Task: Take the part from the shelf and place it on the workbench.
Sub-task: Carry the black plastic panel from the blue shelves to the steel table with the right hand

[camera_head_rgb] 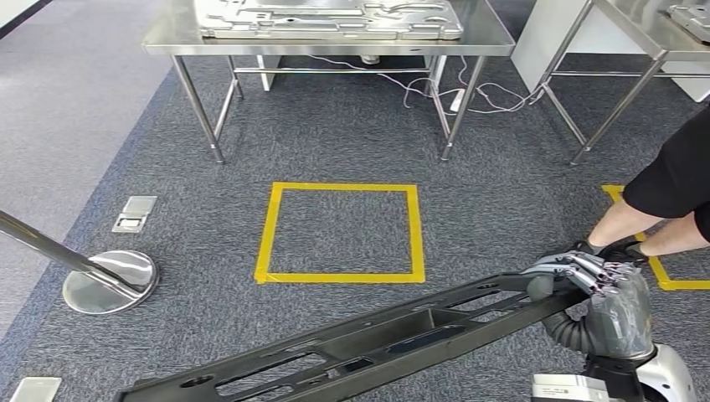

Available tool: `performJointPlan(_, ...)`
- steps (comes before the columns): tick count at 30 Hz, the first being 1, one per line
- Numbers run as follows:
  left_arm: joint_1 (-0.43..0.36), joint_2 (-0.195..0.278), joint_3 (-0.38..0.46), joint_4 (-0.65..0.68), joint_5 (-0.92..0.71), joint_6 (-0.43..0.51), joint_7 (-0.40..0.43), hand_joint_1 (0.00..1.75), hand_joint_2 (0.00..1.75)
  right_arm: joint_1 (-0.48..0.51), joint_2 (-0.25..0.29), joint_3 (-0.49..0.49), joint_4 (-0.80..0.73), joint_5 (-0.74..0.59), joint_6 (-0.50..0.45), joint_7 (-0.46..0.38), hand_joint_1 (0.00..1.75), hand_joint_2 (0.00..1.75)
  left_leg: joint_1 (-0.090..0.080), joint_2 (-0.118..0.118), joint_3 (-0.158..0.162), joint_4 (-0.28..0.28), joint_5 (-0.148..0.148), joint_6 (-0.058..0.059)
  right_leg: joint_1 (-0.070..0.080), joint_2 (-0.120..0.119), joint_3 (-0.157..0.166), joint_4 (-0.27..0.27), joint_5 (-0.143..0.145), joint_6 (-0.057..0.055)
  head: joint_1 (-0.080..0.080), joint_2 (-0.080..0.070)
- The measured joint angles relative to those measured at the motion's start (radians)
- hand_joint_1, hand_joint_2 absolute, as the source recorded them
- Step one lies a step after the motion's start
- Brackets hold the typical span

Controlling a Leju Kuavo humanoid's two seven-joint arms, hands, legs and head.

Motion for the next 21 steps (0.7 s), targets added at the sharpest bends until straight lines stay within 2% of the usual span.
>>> performJointPlan(1,0.001,0.000,0.000,0.000,0.000,0.000,0.000,0.00,1.75,0.000,0.000,0.000,0.001,0.000,0.000,0.000,1.75,1.75,0.000,-0.001,0.004,0.001,-0.004,-0.003,0.001,0.000,0.004,-0.021,0.028,0.000,0.000,0.000)
performJointPlan(3,0.002,0.000,0.000,0.000,0.001,0.000,0.001,0.00,1.75,-0.002,0.000,0.000,0.003,0.000,0.000,0.000,1.75,1.75,0.000,-0.004,0.014,0.007,-0.016,-0.013,0.001,0.000,0.054,-0.143,0.104,-0.002,0.000,0.000)
performJointPlan(4,0.001,0.000,0.000,0.000,0.001,0.000,0.001,0.00,1.75,-0.003,0.000,0.000,0.004,0.000,0.000,0.000,1.75,1.75,-0.001,-0.005,0.016,0.012,-0.024,-0.021,0.002,0.001,0.077,-0.198,0.126,-0.005,0.000,0.000)
performJointPlan(5,0.001,0.000,0.000,0.000,0.002,0.000,0.001,0.00,1.75,-0.003,0.000,0.000,0.004,0.000,0.000,0.001,1.75,1.75,-0.002,-0.006,0.017,0.016,-0.029,-0.028,0.003,0.002,0.090,-0.231,0.136,-0.008,-0.001,0.000)
performJointPlan(8,0.000,0.000,0.001,0.000,0.002,0.000,0.002,0.00,1.75,-0.003,0.000,0.001,0.006,0.000,0.001,0.001,1.75,1.75,-0.002,-0.006,0.017,0.019,-0.036,-0.039,0.008,0.004,0.093,-0.241,0.130,-0.022,-0.002,0.000)
performJointPlan(10,-0.002,0.000,0.001,0.000,0.002,0.000,0.001,0.00,1.75,-0.006,0.000,0.001,0.006,0.000,0.001,0.001,1.75,1.75,0.002,-0.005,0.008,0.045,-0.056,-0.049,0.006,0.002,0.096,-0.242,0.127,-0.034,-0.002,0.000)
performJointPlan(11,-0.003,0.000,0.001,0.000,0.002,0.000,0.001,0.00,1.75,-0.007,0.000,0.001,0.006,0.000,0.001,0.001,1.75,1.75,0.004,-0.005,-0.011,0.086,-0.079,-0.056,0.004,0.000,0.099,-0.242,0.126,-0.039,-0.002,0.000)
performJointPlan(13,-0.003,0.000,0.001,0.000,0.002,0.000,0.001,0.00,1.75,-0.008,0.000,0.002,0.006,0.000,0.001,0.001,1.75,1.75,0.009,-0.004,-0.081,0.219,-0.134,-0.066,0.004,-0.004,0.102,-0.242,0.121,-0.046,-0.002,0.000)
performJointPlan(14,-0.002,0.000,0.001,0.000,0.002,0.000,0.001,0.00,1.75,-0.008,0.000,0.002,0.006,0.000,0.001,0.001,1.75,1.75,0.011,-0.004,-0.116,0.279,-0.150,-0.069,0.003,-0.005,0.104,-0.242,0.119,-0.048,-0.002,0.000)
performJointPlan(15,0.000,0.000,0.001,0.000,0.002,0.000,0.001,0.00,1.75,-0.008,0.000,0.002,0.007,0.000,0.001,0.001,1.75,1.75,0.013,-0.004,-0.137,0.308,-0.147,-0.070,0.003,-0.005,0.107,-0.242,0.116,-0.048,-0.002,0.000)
performJointPlan(16,0.001,0.000,0.001,0.000,0.003,0.000,0.001,0.00,1.75,-0.008,0.000,0.003,0.007,0.000,0.001,0.001,1.75,1.75,0.014,-0.004,-0.139,0.297,-0.123,-0.070,0.003,-0.005,0.112,-0.242,0.113,-0.047,-0.002,0.000)
performJointPlan(18,0.001,0.000,0.001,0.000,0.005,0.000,0.001,0.00,1.75,-0.009,0.000,0.003,0.008,0.000,0.001,0.001,1.75,1.75,0.015,-0.004,-0.097,0.181,-0.039,-0.064,0.003,-0.004,0.126,-0.243,0.104,-0.042,-0.002,0.000)
performJointPlan(19,0.001,0.000,0.002,0.000,0.007,0.000,0.001,0.00,1.75,-0.009,0.000,0.004,0.008,0.000,0.001,0.001,1.75,1.75,0.013,-0.004,-0.073,0.122,-0.008,-0.060,0.004,-0.003,0.131,-0.243,0.100,-0.038,-0.002,0.000)
performJointPlan(20,0.001,-0.001,0.002,0.000,0.007,0.000,0.001,0.00,1.75,-0.010,0.000,0.004,0.008,0.000,0.001,0.001,1.75,1.75,0.012,-0.004,-0.054,0.075,0.008,-0.058,0.006,-0.003,0.133,-0.241,0.095,-0.035,-0.002,0.000)
performJointPlan(21,0.000,-0.001,0.002,0.000,0.008,0.000,0.001,0.00,1.75,-0.011,0.000,0.004,0.008,0.000,0.001,0.001,1.75,1.75,0.011,-0.004,-0.046,0.054,0.008,-0.060,0.008,-0.002,0.133,-0.241,0.093,-0.033,-0.002,0.000)
